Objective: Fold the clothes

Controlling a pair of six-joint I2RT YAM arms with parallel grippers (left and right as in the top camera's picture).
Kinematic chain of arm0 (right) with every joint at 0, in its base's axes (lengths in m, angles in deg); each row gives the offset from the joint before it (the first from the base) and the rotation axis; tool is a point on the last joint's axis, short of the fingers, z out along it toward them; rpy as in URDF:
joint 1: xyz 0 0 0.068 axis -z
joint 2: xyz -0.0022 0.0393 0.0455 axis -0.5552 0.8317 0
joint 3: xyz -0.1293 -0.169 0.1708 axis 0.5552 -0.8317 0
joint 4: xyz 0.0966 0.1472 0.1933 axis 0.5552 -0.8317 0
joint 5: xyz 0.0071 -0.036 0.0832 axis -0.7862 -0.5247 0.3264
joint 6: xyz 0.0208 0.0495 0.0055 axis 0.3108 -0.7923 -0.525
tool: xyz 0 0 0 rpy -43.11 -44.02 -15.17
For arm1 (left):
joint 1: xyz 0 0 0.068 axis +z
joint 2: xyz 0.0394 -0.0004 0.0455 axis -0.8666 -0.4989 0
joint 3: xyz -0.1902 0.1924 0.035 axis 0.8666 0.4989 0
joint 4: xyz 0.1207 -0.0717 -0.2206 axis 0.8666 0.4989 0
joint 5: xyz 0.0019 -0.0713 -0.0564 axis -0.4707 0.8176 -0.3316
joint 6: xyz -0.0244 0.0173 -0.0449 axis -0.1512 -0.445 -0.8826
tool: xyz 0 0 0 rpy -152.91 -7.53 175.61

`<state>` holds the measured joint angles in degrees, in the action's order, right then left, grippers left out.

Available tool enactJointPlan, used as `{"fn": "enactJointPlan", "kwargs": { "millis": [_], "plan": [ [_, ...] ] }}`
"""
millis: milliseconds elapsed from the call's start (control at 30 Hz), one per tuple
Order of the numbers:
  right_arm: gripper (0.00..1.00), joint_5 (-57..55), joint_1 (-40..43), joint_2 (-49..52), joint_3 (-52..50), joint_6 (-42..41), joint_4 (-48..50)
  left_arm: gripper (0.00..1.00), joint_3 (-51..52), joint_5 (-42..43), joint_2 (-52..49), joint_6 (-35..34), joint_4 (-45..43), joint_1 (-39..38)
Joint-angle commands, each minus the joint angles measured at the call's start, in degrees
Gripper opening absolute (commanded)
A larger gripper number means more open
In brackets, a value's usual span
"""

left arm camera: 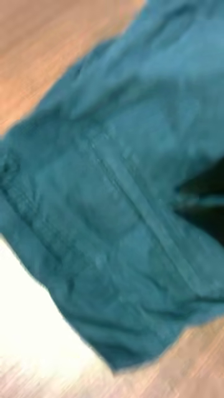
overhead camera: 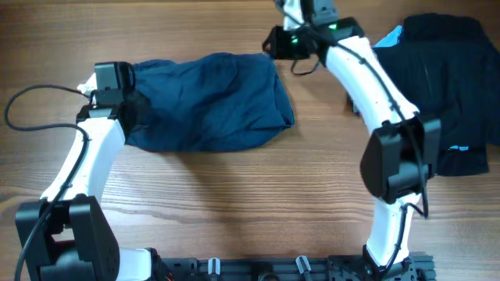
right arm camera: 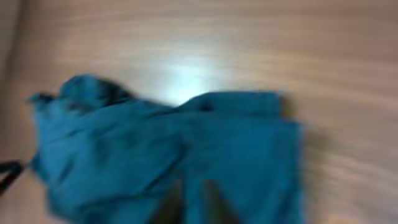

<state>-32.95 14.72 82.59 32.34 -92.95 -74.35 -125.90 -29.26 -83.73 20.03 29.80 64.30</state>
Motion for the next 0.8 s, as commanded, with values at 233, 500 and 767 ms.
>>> {"fn": "enactJointPlan", "kwargs": {
  "millis": [233, 500, 767],
  "plan": [
    [0.04, 9.5, -11.0, 2.7, 0.5, -11.4, 6.2, 0.04, -0.6, 24.9, -0.7, -1.9, -7.3, -0.1],
    [0.04, 18.2, -11.7, 10.6, 0.5, -11.3, 9.0, 0.04, -0.6, 29.8, -7.7, 7.0, -9.4, -3.9],
    [0.04, 15.5, -11.8, 16.9, 0.5, -13.0, 10.8, 0.04, -0.6, 25.5, -11.1, 5.7, -14.1, -4.1]
  ]
}}
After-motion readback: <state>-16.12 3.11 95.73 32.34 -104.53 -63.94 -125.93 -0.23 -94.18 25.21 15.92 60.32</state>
